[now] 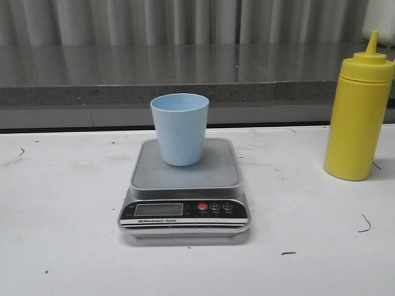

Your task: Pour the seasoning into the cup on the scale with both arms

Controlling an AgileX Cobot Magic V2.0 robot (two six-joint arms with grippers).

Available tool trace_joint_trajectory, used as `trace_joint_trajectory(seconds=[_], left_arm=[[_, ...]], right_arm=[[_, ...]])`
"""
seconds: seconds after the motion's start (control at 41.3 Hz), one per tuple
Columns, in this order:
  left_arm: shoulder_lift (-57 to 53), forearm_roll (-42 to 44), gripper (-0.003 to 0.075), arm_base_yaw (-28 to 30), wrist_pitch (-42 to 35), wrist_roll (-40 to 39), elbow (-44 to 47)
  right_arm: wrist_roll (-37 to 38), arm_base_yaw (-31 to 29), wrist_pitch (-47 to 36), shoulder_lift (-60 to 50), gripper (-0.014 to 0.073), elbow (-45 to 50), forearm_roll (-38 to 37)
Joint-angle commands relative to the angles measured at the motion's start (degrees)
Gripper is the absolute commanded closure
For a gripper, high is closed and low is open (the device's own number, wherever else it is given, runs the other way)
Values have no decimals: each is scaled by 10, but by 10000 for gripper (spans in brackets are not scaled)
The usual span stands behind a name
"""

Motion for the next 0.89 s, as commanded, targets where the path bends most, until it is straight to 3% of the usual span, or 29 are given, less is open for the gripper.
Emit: trace_joint_trajectory(seconds=[0.0,0.677,0.774,0.871], left_arm=[[-10,-5,740,1,-48,-3,13],[-10,-5,740,1,-48,-3,13],[-10,-5,740,1,-48,-3,13],[-10,-5,740,1,-48,-3,13]], right_arm=[[-3,1,-37,4,662,-18,-3],[-4,1,-42,-3,662,-12,-20],[-13,-26,-84,-28,658,22,-36],[-73,-61,-173,-68,657,88,-16]])
